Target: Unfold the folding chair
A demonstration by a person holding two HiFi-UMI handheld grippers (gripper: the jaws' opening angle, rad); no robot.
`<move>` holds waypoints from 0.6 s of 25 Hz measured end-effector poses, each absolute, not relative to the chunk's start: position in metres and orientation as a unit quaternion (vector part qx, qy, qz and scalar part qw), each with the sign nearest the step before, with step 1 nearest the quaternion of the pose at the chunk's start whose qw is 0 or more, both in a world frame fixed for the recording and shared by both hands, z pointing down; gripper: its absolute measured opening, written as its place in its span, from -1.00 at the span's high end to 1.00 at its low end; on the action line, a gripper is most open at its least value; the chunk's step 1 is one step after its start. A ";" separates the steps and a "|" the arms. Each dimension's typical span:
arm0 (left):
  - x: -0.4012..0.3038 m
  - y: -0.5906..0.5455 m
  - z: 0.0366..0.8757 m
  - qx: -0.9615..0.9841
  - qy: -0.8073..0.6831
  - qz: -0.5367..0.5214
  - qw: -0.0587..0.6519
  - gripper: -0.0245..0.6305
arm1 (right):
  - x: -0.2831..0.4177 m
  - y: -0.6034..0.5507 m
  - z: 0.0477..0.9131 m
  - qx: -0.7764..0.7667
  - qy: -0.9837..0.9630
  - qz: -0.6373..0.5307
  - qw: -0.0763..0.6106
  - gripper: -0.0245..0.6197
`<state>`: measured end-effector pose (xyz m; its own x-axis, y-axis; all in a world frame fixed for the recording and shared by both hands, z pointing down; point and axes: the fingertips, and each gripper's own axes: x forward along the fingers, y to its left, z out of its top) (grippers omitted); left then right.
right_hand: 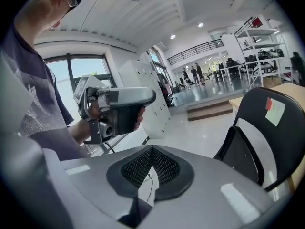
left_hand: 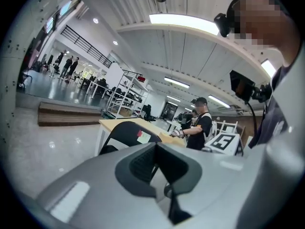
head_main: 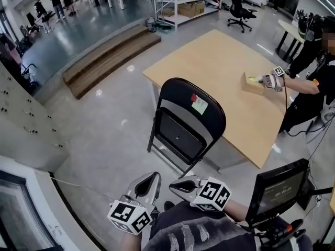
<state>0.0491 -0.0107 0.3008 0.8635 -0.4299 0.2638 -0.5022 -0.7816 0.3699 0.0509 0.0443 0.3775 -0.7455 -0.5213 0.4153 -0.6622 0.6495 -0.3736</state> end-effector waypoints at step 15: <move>0.179 -0.075 0.335 0.912 -0.317 0.147 0.216 0.92 | 0.203 -0.012 0.392 0.294 -0.908 0.281 0.105 0.92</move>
